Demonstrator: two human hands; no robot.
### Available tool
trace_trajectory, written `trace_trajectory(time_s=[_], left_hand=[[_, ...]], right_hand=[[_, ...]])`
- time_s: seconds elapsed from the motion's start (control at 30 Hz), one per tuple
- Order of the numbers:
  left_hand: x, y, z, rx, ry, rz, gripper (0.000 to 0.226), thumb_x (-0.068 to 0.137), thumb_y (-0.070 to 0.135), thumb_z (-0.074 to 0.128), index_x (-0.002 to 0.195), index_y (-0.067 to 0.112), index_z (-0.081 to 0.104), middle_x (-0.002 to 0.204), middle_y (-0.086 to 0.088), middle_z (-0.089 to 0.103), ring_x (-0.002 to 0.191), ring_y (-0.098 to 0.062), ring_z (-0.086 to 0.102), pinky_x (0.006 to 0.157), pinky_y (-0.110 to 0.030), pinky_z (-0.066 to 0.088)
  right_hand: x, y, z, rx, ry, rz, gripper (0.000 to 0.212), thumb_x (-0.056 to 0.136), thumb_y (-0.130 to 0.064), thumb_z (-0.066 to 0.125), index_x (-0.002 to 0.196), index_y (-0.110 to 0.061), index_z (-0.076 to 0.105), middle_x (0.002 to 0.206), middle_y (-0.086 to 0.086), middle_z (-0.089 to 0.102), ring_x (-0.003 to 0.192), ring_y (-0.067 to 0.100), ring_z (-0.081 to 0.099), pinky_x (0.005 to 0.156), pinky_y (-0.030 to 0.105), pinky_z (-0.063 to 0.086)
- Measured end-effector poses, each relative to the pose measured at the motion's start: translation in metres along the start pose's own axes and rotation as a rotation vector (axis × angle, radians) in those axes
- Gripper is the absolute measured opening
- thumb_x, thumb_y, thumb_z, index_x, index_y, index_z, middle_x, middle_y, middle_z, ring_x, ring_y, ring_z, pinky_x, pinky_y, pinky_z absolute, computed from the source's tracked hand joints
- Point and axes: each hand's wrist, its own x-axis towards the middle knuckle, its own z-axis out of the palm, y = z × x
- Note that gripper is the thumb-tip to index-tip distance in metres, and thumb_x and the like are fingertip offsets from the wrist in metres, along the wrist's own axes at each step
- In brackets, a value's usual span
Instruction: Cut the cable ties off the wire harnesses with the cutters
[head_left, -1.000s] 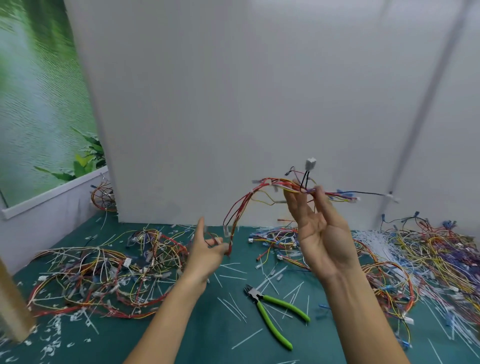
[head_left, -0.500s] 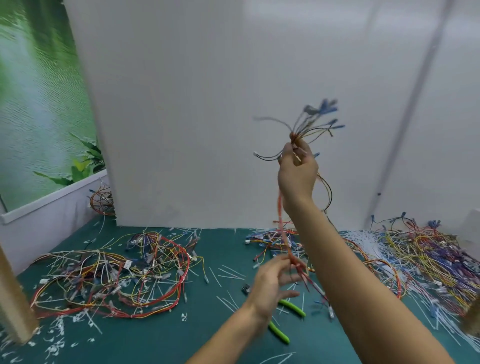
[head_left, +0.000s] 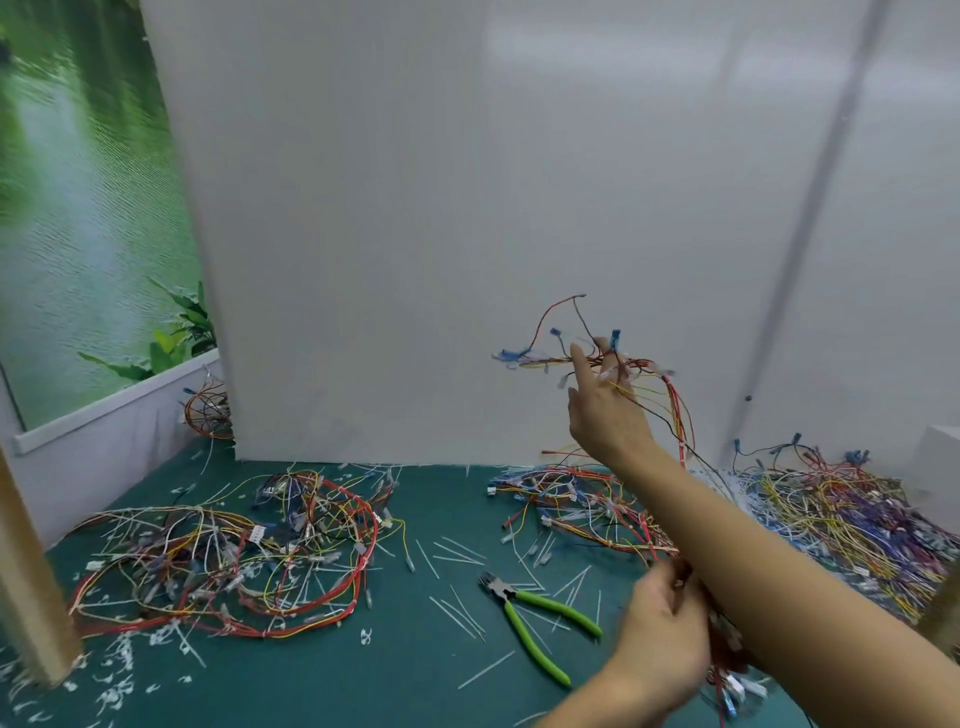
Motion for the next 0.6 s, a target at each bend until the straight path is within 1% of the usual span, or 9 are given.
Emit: trace_trajectory(time_s=[0.07, 0.17, 0.23, 0.3, 0.33, 0.4, 0.47, 0.53, 0.6], left_hand=[[0.005, -0.001, 0.005, 0.090, 0.003, -0.005, 0.015, 0.106, 0.013, 0.043, 0.102, 0.010, 0.056, 0.063, 0.008, 0.062, 0.054, -0.004, 0.056, 0.060, -0.023, 0.050], [0.013, -0.006, 0.006, 0.384, -0.026, 0.013, 0.020, 0.099, 0.014, 0.044, 0.110, 0.010, 0.061, 0.099, -0.006, 0.071, 0.092, -0.009, 0.063, 0.088, -0.031, 0.051], [0.016, -0.008, 0.003, 0.608, -0.184, -0.013, 0.026, 0.098, 0.017, 0.046, 0.118, 0.012, 0.061, 0.124, -0.012, 0.066, 0.121, -0.021, 0.060, 0.107, -0.040, 0.046], [0.018, -0.014, -0.007, 0.820, -0.398, -0.046, 0.029, 0.101, 0.024, 0.049, 0.124, 0.010, 0.062, 0.133, -0.013, 0.062, 0.131, -0.026, 0.053, 0.115, -0.045, 0.038], [0.017, -0.016, -0.016, 0.881, -0.481, -0.065, 0.032, 0.101, 0.029, 0.052, 0.126, 0.012, 0.064, 0.135, -0.009, 0.063, 0.131, -0.023, 0.054, 0.116, -0.043, 0.037], [0.016, -0.015, -0.039, 0.911, -0.488, -0.101, 0.033, 0.096, 0.043, 0.057, 0.123, 0.027, 0.068, 0.128, 0.005, 0.068, 0.117, -0.010, 0.061, 0.109, -0.031, 0.042], [0.016, -0.011, -0.070, 0.914, -0.367, -0.101, 0.030, 0.094, 0.044, 0.058, 0.117, 0.031, 0.071, 0.112, 0.008, 0.074, 0.097, -0.003, 0.063, 0.093, -0.024, 0.048], [0.020, -0.008, -0.104, 0.901, -0.208, -0.086, 0.027, 0.096, 0.037, 0.057, 0.107, 0.020, 0.075, 0.093, 0.004, 0.074, 0.082, -0.005, 0.060, 0.083, -0.028, 0.051], [0.024, -0.004, -0.138, 0.821, -0.045, -0.079, 0.023, 0.097, 0.029, 0.058, 0.092, 0.017, 0.076, 0.087, -0.002, 0.073, 0.076, -0.009, 0.060, 0.076, -0.032, 0.053]], right_hand=[[0.001, 0.008, 0.006, -0.153, -0.051, -0.035, 0.071, 0.104, -0.013, 0.041, 0.165, -0.015, 0.006, 0.168, 0.029, 0.002, 0.157, 0.041, 0.011, 0.117, 0.049, 0.035], [-0.004, 0.022, 0.013, -0.277, -0.147, -0.109, 0.071, 0.104, -0.019, 0.040, 0.165, -0.014, 0.004, 0.168, 0.026, 0.012, 0.158, 0.038, 0.011, 0.124, 0.046, 0.024], [-0.012, 0.040, 0.022, -0.309, -0.282, -0.108, 0.073, 0.105, -0.022, 0.041, 0.165, -0.016, 0.001, 0.169, 0.024, 0.012, 0.157, 0.038, 0.015, 0.123, 0.049, 0.027], [-0.024, 0.061, 0.032, -0.243, -0.492, 0.017, 0.082, 0.103, -0.023, 0.046, 0.164, -0.019, -0.009, 0.170, 0.023, 0.009, 0.156, 0.040, 0.019, 0.123, 0.054, 0.026], [-0.032, 0.070, 0.038, -0.197, -0.604, 0.108, 0.087, 0.103, -0.025, 0.048, 0.163, -0.019, -0.015, 0.169, 0.023, 0.016, 0.154, 0.039, 0.025, 0.124, 0.054, 0.025], [-0.044, 0.082, 0.049, -0.179, -0.807, 0.245, 0.090, 0.105, -0.037, 0.048, 0.162, -0.014, -0.019, 0.163, 0.019, 0.036, 0.149, 0.033, 0.039, 0.123, 0.048, 0.027], [-0.049, 0.084, 0.052, -0.249, -0.881, 0.270, 0.083, 0.102, -0.045, 0.054, 0.164, -0.012, 0.010, 0.158, 0.016, 0.045, 0.140, 0.031, 0.050, 0.116, 0.043, 0.039], [-0.046, 0.079, 0.048, -0.338, -0.786, 0.179, 0.057, 0.100, -0.041, 0.058, 0.146, -0.010, 0.049, 0.145, 0.013, 0.059, 0.126, 0.029, 0.060, 0.106, 0.041, 0.051], [-0.039, 0.070, 0.040, -0.379, -0.632, 0.135, 0.036, 0.099, -0.028, 0.059, 0.130, -0.009, 0.062, 0.128, 0.010, 0.067, 0.112, 0.028, 0.067, 0.097, 0.043, 0.057]])
